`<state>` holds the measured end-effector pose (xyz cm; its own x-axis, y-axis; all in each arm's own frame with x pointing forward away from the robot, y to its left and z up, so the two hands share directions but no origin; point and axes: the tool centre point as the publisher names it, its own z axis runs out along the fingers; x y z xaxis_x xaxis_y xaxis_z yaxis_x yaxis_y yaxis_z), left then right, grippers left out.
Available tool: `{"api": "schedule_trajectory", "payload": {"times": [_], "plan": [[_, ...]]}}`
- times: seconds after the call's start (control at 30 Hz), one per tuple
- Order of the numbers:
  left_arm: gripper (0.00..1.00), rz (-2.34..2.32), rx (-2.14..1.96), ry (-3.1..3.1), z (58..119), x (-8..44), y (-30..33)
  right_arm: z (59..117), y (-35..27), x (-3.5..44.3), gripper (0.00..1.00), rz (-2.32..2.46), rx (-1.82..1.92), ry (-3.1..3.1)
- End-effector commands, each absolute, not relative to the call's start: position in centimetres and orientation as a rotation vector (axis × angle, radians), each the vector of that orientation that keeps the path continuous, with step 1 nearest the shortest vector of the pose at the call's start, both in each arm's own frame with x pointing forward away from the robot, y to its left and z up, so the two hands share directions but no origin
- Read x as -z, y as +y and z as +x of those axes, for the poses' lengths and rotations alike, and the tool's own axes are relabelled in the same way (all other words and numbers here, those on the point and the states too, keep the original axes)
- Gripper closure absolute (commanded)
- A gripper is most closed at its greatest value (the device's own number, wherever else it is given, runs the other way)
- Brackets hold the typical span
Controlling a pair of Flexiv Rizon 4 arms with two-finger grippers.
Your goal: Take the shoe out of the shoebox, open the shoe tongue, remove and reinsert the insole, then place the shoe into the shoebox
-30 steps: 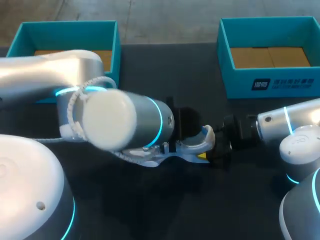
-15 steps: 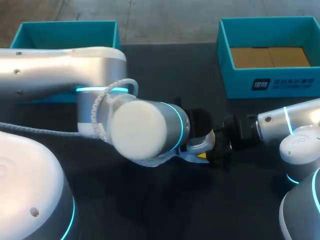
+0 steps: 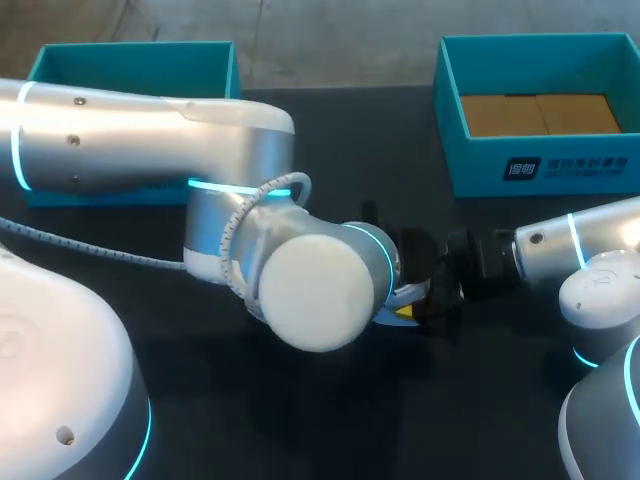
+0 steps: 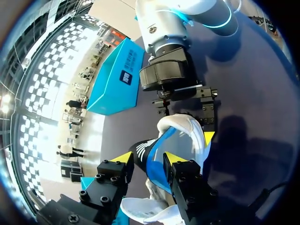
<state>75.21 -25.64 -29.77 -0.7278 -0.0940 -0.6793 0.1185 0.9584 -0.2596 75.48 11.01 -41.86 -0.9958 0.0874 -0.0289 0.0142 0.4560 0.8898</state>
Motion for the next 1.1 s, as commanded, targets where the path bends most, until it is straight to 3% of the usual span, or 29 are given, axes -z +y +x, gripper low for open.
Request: {"api": "schedule_trajectory", "payload": {"times": [0.03, 0.73, 0.97, 1.03, 1.1], "plan": [[0.59, 0.018, 0.367, 2.341, 75.2, 30.2, -25.9, 75.5, 11.2, 41.9, 1.0, 0.093, -1.596, 2.621], [0.65, 0.03, 0.383, 2.27, 76.8, 30.7, -25.4, 75.5, 11.2, 41.9, 1.0, 0.093, -1.596, 2.621], [0.85, 0.034, 0.391, 2.269, 76.9, 30.8, -25.4, 75.5, 11.2, 41.9, 1.0, 0.093, -1.596, 2.621], [0.97, 0.037, 0.398, 2.269, 76.7, 30.7, -25.4, 75.5, 11.2, 41.9, 1.0, 0.093, -1.596, 2.621], [1.0, 0.039, 0.403, 2.269, 76.6, 30.7, -25.3, 75.5, 11.2, 41.9, 1.0, 0.093, -1.596, 2.621]]}}
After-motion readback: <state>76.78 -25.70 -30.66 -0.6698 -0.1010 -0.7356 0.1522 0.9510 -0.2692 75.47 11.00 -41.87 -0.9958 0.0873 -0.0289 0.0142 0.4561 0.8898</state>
